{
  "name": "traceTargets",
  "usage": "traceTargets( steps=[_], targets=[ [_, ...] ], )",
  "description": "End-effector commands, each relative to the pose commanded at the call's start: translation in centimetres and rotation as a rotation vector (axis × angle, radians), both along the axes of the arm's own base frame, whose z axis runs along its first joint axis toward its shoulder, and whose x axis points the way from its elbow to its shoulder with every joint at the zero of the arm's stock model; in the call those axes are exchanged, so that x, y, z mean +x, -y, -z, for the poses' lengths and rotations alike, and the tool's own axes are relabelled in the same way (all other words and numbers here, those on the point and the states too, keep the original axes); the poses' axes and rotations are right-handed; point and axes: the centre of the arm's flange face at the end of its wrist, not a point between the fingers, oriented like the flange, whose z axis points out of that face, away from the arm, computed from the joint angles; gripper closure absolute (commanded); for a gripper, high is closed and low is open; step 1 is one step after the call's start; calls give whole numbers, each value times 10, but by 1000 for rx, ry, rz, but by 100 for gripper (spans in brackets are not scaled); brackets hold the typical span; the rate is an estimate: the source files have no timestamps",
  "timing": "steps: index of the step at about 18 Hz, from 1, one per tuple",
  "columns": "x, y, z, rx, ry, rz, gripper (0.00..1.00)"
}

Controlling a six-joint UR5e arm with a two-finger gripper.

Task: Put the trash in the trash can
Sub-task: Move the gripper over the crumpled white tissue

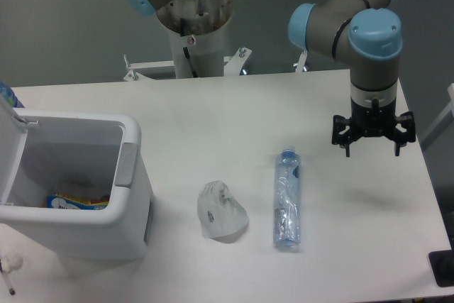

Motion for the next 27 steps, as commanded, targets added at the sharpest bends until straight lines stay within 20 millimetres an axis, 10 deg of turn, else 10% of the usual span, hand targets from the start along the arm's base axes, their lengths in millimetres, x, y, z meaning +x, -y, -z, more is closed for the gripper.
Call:
traceTargets(
  steps=[10, 27],
  targets=[
    [29, -26, 18, 5, 7, 56, 0],
    [223, -150, 67, 101, 224, 105, 0]
  ],
)
